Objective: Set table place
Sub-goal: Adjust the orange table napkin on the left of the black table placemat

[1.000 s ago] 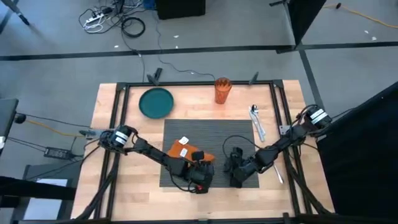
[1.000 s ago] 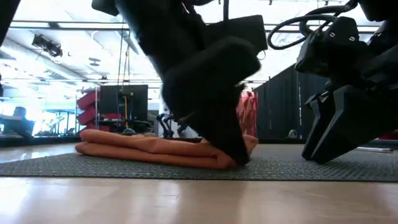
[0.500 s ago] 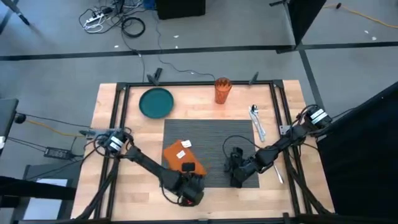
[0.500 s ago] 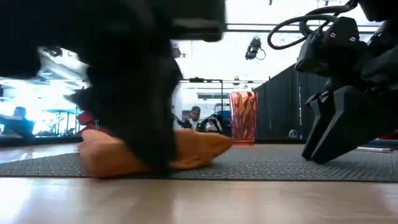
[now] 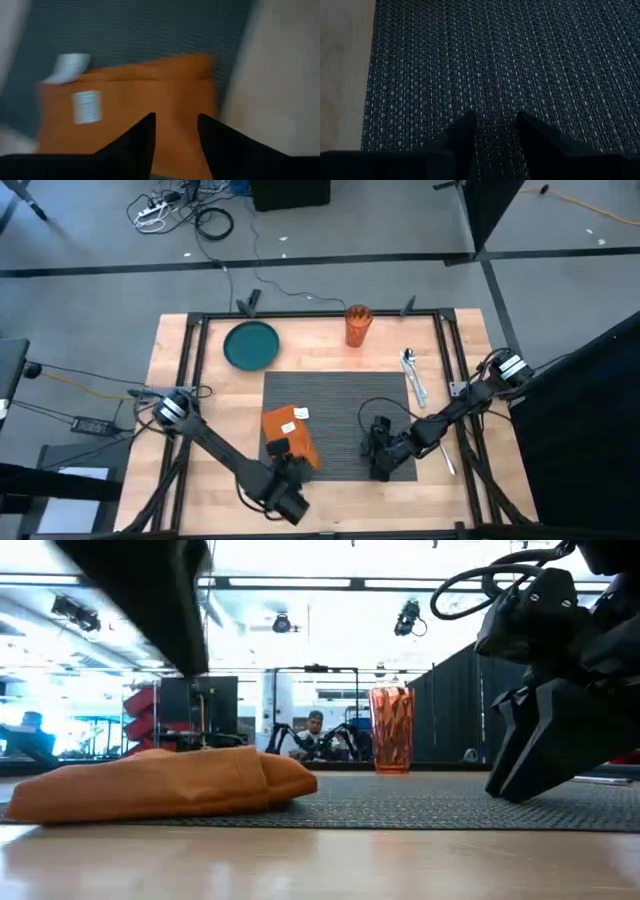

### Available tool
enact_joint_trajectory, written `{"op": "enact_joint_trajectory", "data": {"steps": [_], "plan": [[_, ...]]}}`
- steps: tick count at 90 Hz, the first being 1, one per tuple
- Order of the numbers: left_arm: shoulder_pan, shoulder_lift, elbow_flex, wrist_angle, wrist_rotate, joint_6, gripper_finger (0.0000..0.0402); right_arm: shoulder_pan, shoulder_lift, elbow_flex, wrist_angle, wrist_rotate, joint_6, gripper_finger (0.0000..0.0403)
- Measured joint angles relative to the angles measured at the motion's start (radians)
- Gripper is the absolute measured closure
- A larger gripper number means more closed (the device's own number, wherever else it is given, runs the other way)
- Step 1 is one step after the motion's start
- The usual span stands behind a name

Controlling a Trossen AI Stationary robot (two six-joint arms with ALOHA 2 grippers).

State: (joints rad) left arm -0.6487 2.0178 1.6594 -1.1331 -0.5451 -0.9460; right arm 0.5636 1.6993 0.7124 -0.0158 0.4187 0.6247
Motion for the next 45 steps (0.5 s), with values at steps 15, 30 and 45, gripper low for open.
{"op": "enact_joint_trajectory", "data": {"steps": [15, 30, 45], "plan": [[0.038, -0.149, -0.177, -0.035, -0.044, -0.187, 0.0288, -0.001, 0.0, 0.0, 0.003, 0.0, 0.0, 0.028], [0.149, -0.214, -0.386, 0.058, 0.087, -0.196, 0.0301, -0.002, 0.0, -0.001, 0.011, 0.008, -0.005, 0.028], [0.252, -0.234, -0.549, 0.347, 0.19, -0.213, 0.0306, -0.002, 0.001, -0.001, 0.015, 0.025, 0.0, 0.028]]}}
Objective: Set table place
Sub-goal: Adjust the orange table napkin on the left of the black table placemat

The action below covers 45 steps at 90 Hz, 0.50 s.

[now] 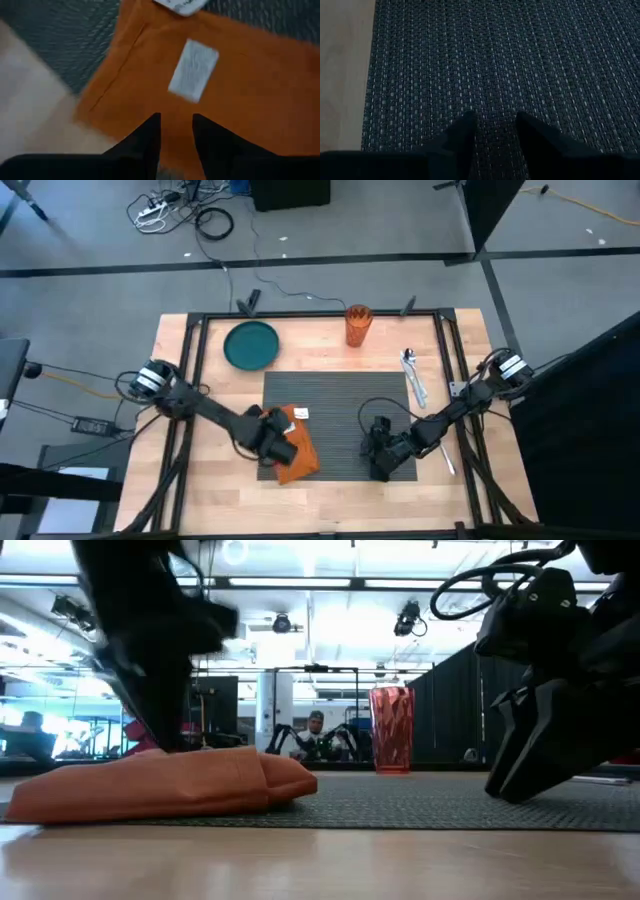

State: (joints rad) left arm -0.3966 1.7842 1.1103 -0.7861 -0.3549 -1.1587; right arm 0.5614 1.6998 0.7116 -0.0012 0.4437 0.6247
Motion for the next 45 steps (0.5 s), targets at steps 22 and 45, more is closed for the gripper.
{"op": "enact_joint_trajectory", "data": {"steps": [22, 45], "plan": [[0.06, 0.002, -0.036, 0.051, -0.042, -0.001, 0.0308, -0.001, 0.001, 0.0, 0.0, 0.009, -0.005, 0.028], [0.125, 0.003, -0.036, 0.028, -0.078, 0.208, 0.0308, 0.0, 0.001, 0.0, 0.002, 0.009, -0.007, 0.028]]}}
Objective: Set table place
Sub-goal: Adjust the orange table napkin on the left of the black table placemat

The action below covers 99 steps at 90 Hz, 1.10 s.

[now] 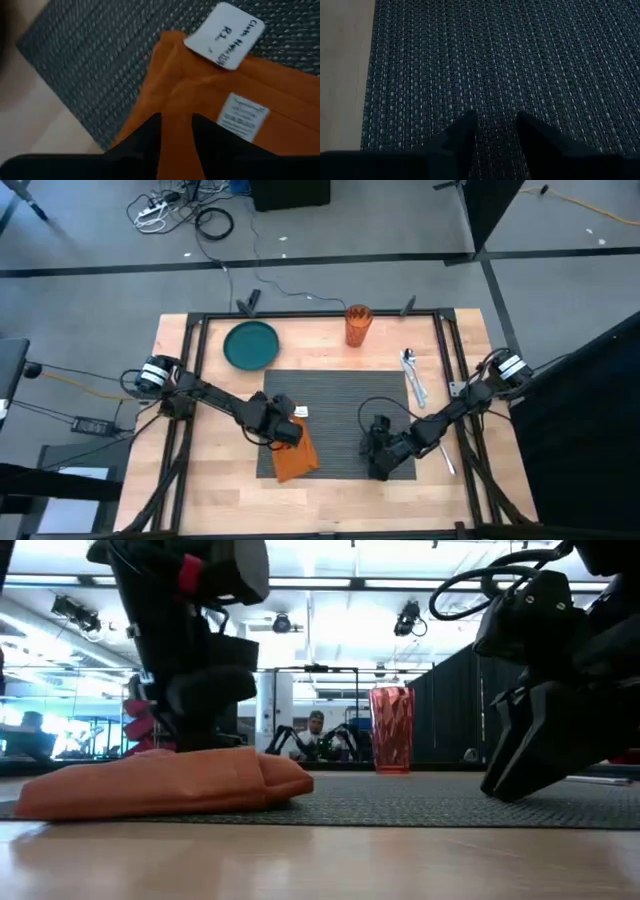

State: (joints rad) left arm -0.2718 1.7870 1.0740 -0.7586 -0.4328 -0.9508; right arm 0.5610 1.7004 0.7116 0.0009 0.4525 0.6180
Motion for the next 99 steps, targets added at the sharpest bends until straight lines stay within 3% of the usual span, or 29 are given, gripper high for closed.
{"op": "enact_joint_trajectory", "data": {"steps": [27, 41, 59, 76, 99], "plan": [[0.104, -0.005, 0.03, -0.01, -0.025, 0.238, 0.0308, 0.0, 0.0, 0.0, 0.005, 0.001, -0.002, 0.028], [0.046, -0.082, 0.087, -0.136, 0.037, 0.216, 0.0308, 0.001, 0.0, 0.0, 0.004, 0.0, -0.001, 0.028], [-0.064, -0.15, 0.049, -0.373, 0.122, 0.066, 0.0308, 0.002, 0.0, 0.0, 0.004, 0.0, -0.017, 0.028], [-0.114, -0.144, -0.091, -0.202, 0.243, 0.033, 0.0308, 0.002, 0.0, 0.001, 0.004, 0.0, -0.025, 0.028], [-0.092, -0.148, -0.211, -0.019, 0.186, 0.053, 0.0308, 0.002, 0.0, 0.001, 0.004, 0.001, -0.02, 0.028]]}}
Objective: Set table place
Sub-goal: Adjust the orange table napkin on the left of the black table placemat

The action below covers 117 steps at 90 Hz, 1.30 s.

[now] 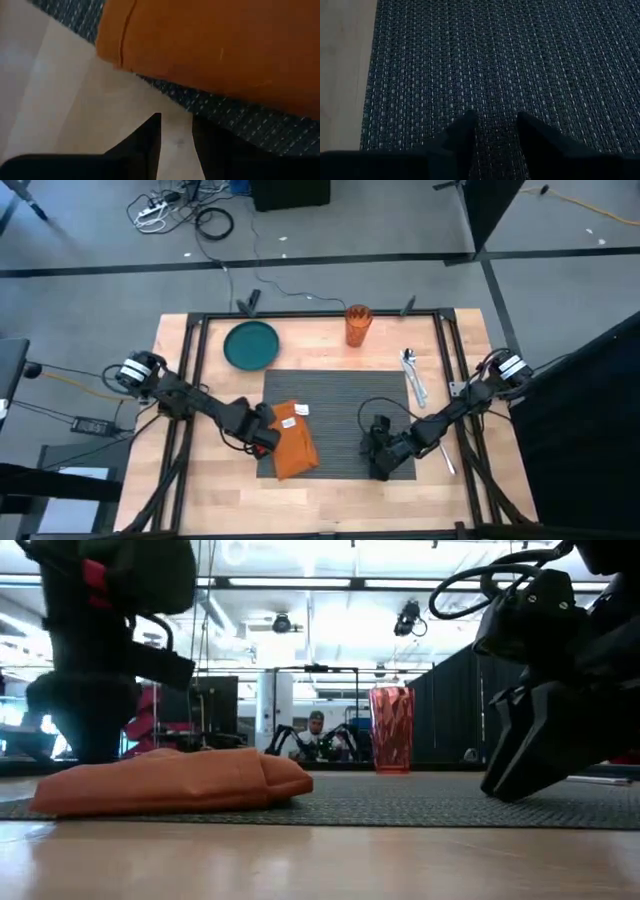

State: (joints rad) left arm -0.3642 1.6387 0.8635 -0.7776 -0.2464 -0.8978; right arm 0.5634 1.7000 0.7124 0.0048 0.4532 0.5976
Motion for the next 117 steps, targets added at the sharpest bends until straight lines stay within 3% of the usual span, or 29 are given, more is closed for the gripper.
{"op": "enact_joint_trajectory", "data": {"steps": [24, 47, 80, 117], "plan": [[0.06, 0.003, 0.002, 0.004, -0.092, 0.079, 0.0308, 0.0, -0.001, 0.0, 0.0, 0.0, 0.002, 0.0279], [0.066, 0.003, 0.053, -0.008, -0.088, 0.137, 0.0308, 0.0, -0.001, 0.0, -0.003, -0.001, 0.004, 0.028], [0.154, 0.003, 0.023, 0.002, -0.137, 0.246, 0.0308, 0.003, -0.001, 0.0, -0.002, -0.001, 0.004, 0.0282], [0.296, 0.003, 0.022, 0.133, -0.189, 0.515, 0.0308, 0.006, -0.001, 0.0, 0.001, -0.001, -0.015, 0.0286]]}}
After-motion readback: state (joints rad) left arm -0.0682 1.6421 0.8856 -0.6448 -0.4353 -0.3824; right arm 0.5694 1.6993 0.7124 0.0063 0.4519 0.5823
